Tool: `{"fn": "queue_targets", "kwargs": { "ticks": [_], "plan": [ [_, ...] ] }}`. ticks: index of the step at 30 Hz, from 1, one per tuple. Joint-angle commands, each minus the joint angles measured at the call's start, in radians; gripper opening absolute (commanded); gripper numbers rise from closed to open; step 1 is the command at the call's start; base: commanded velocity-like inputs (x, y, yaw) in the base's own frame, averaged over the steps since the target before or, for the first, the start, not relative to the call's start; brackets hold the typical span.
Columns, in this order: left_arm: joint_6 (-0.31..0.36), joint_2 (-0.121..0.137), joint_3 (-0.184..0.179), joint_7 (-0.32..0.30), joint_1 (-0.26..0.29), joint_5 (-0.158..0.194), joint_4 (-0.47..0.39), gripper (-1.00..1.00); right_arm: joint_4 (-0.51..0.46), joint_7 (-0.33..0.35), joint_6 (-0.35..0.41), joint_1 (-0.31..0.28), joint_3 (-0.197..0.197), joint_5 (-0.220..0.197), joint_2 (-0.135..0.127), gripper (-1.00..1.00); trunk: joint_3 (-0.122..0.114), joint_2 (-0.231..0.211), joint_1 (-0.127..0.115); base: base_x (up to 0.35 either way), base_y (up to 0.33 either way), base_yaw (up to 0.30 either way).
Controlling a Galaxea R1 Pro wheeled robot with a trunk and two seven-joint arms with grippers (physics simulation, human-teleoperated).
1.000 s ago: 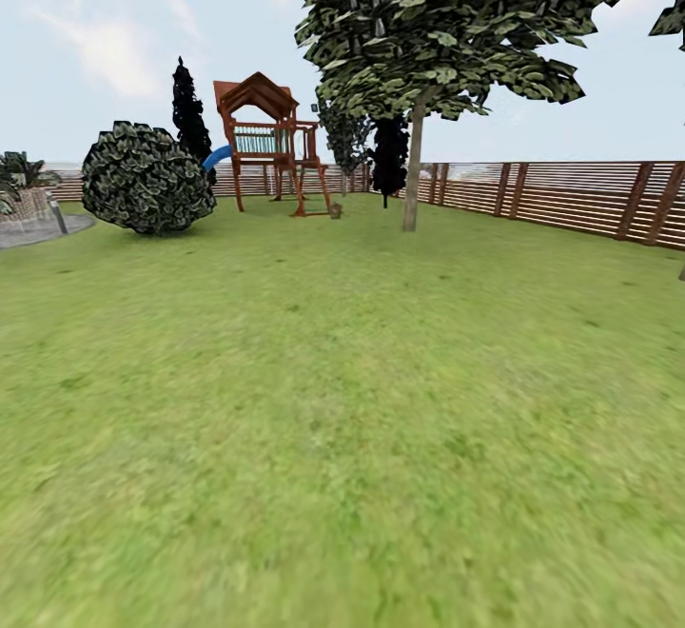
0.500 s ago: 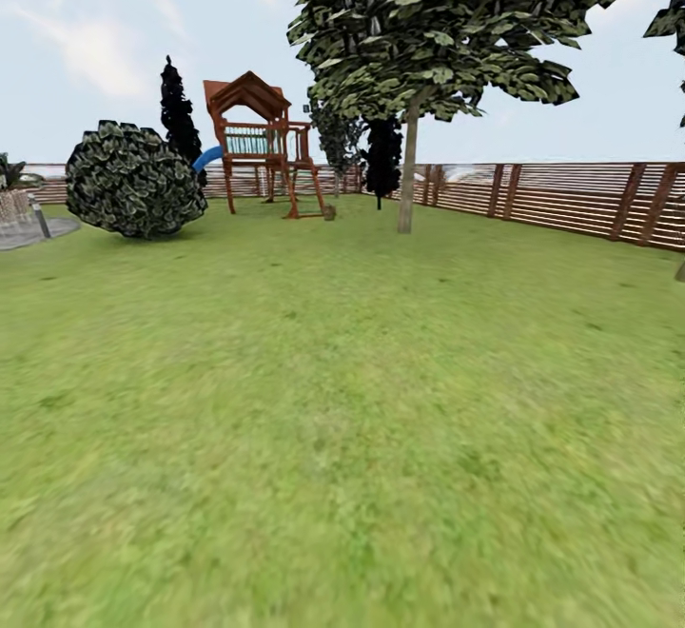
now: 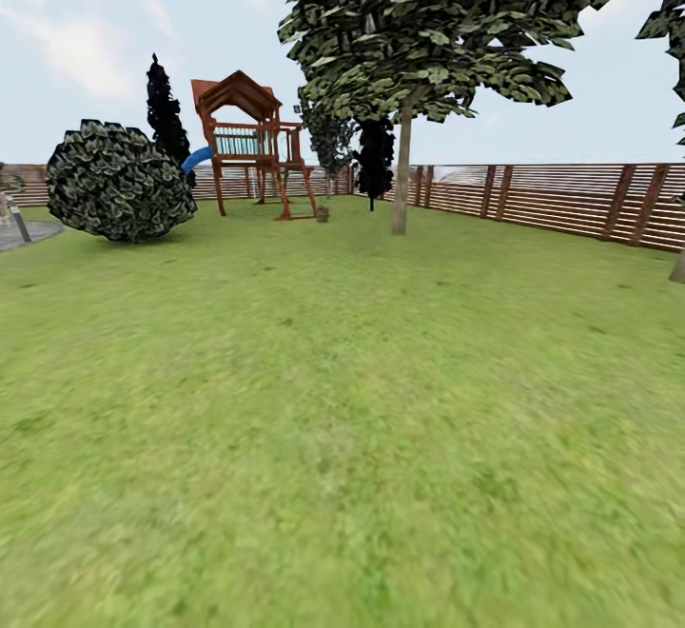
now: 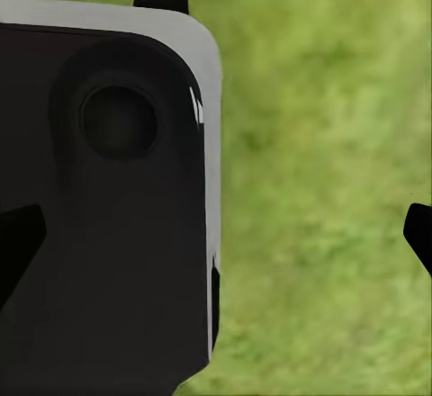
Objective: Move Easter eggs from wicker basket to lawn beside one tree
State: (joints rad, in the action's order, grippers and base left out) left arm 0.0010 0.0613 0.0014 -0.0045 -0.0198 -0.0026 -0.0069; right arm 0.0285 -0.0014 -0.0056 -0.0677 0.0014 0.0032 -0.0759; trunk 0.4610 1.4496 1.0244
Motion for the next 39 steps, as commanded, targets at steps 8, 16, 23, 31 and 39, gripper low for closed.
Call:
{"fn": "queue_targets", "kwargs": {
  "ticks": [8, 16, 23, 31, 39],
  "plan": [
    [0.000, 0.000, 0.000, 0.000, 0.000, 0.000, -0.001, 1.00, 0.002, 0.000, -0.001, -0.001, 0.001, 0.001, 0.000, 1.00, 0.001, 0.000, 0.001, 0.308, 0.192, 0.000],
    [0.001, 0.000, 0.000, 0.000, 0.000, 0.000, -0.001, 1.00, 0.002, 0.000, -0.001, -0.001, 0.001, 0.001, 0.000, 1.00, 0.001, 0.000, 0.001, 0.308, 0.176, -0.014],
    [0.000, 0.000, 0.000, 0.000, 0.000, 0.000, -0.001, 1.00, 0.002, 0.001, -0.001, -0.001, 0.001, 0.000, 0.001, 1.00, 0.001, 0.000, 0.001, 0.308, 0.145, -0.184],
    [-0.001, 0.000, 0.000, 0.000, 0.000, 0.000, -0.001, 1.00, 0.002, 0.000, -0.001, -0.001, 0.002, 0.001, 0.001, 1.00, 0.001, 0.000, 0.001, 0.309, 0.135, -0.014],
    [-0.001, 0.000, 0.000, 0.000, 0.000, 0.000, -0.001, 1.00, 0.002, 0.000, -0.001, -0.001, 0.002, 0.000, 0.001, 1.00, 0.001, 0.000, 0.001, 0.309, 0.130, 0.000]
  ]
}}
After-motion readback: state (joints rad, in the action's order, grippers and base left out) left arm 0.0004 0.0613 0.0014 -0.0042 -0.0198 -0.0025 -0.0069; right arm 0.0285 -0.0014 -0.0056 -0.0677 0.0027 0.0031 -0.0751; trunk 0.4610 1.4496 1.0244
